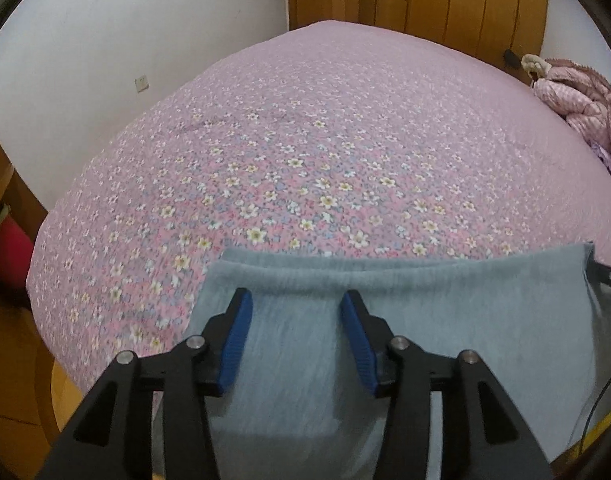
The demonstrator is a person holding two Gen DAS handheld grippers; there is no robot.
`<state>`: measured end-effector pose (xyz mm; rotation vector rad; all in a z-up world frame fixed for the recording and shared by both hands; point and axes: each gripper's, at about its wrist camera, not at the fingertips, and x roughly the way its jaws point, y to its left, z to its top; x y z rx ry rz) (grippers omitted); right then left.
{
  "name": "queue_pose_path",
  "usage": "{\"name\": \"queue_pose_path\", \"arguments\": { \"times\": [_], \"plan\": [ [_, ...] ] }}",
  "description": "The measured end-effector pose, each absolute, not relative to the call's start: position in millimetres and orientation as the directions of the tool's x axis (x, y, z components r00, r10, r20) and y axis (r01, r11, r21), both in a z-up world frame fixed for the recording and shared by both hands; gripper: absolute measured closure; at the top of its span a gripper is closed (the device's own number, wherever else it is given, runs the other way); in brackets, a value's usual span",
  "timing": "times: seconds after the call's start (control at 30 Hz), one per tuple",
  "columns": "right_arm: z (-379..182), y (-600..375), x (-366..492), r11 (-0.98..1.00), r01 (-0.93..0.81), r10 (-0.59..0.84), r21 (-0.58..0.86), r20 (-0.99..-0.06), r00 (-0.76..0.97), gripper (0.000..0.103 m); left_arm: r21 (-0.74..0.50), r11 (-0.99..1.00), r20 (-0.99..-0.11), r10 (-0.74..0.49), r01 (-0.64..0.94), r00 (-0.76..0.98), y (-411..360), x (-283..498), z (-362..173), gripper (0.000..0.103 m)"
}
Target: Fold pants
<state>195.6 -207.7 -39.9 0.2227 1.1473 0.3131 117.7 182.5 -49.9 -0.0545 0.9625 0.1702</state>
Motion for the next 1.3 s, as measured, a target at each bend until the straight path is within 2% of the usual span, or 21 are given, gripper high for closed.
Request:
{"name": "queue_pose_path", "arguments": {
  "times": [0.27, 0.4, 0.47, 0.6, 0.83, 0.9, 1.07, 1.2, 1.3],
  "plan": [
    [-8, -266, 110, 0.994, -0.063, 0.111, 0.093, -0.904, 0.413, 0.084, -0.068, 0.991, -0.815, 0.010, -0.113, 0.580, 157, 72, -32, 0.047],
    [-18, -303, 81, 0.998, 0.038, 0.023, 0.041, -0.918, 0.397, 0.084, -0.104, 0.992, -0.824, -0.042, -0.077, 0.565, 137, 68, -35, 0.047],
    [-32, -324, 76, 0.993, 0.115, -0.019, 0.025, -0.929, 0.369, 0.084, -0.071, 0.995, -0.843, -0.023, -0.068, 0.538, 130, 73, -43, 0.045],
    [-39, -352, 75, 0.965, 0.157, 0.124, 0.209, -0.894, 0.431, 0.085, -0.039, 0.996, -0.863, 0.007, -0.081, 0.505, 129, 86, -61, 0.035],
    [-25, -372, 62, 0.926, 0.198, 0.214, 0.322, -0.878, 0.428, 0.086, -0.021, 0.995, -0.872, 0.027, -0.093, 0.489, 123, 85, -58, 0.034],
    [-18, -380, 52, 0.915, 0.215, 0.222, 0.342, -0.870, 0.439, 0.081, -0.035, 0.994, -0.874, 0.020, -0.105, 0.485, 123, 83, -57, 0.034],
    [5, -404, 28, 0.914, 0.257, 0.163, 0.315, -0.862, 0.479, 0.053, -0.059, 0.992, -0.870, 0.003, -0.111, 0.493, 116, 76, -50, 0.034],
    [12, -424, 14, 0.908, 0.316, 0.090, 0.275, -0.864, 0.495, 0.052, -0.070, 0.993, -0.862, -0.011, -0.097, 0.506, 108, 73, -44, 0.034],
    [1, -441, 9, 0.882, 0.369, 0.090, 0.294, -0.873, 0.480, 0.052, -0.064, 0.995, -0.859, -0.016, -0.077, 0.511, 101, 71, -42, 0.034]
  ]
}}
